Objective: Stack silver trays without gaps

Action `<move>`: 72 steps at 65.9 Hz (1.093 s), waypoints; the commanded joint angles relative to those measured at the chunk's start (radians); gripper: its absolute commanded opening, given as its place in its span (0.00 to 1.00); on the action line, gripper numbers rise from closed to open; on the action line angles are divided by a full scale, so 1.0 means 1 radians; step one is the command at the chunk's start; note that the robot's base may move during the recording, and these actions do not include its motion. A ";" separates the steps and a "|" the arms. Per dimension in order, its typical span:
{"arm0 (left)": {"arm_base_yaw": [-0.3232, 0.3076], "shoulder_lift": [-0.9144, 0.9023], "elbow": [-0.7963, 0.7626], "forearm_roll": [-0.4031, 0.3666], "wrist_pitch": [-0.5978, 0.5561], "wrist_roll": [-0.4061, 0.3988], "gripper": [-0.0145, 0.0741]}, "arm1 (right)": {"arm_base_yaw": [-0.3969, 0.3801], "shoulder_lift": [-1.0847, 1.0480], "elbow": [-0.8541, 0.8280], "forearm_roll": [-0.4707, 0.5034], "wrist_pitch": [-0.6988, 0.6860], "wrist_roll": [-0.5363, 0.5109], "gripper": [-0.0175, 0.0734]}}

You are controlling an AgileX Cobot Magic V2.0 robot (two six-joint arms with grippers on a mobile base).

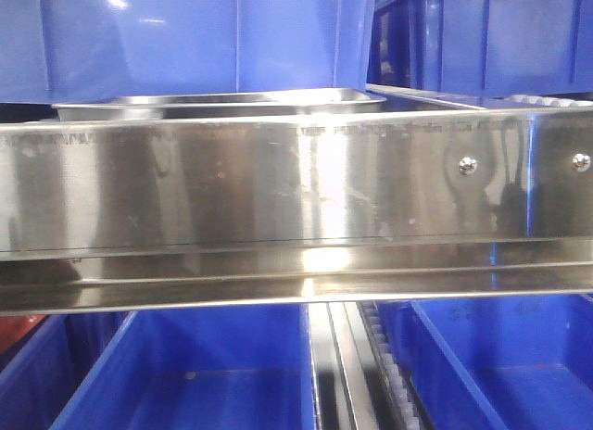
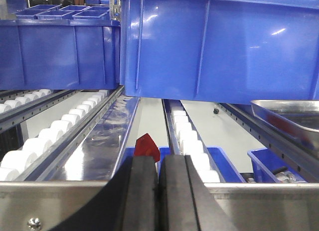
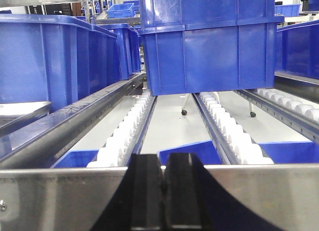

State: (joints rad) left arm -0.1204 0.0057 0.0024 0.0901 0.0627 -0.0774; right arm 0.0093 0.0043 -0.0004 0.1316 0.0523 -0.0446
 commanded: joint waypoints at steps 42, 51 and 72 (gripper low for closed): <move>-0.007 -0.006 -0.002 -0.004 -0.029 -0.001 0.15 | 0.002 -0.004 0.000 -0.005 -0.058 0.000 0.13; -0.007 -0.006 -0.002 -0.004 -0.112 -0.001 0.15 | 0.002 -0.004 0.000 -0.005 -0.150 0.000 0.13; -0.007 -0.006 -0.250 -0.034 0.062 -0.056 0.15 | 0.003 -0.004 -0.109 -0.005 -0.172 0.028 0.13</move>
State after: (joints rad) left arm -0.1204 0.0040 -0.1485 0.0179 0.0236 -0.1299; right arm 0.0093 0.0043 -0.0349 0.1300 -0.1630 -0.0295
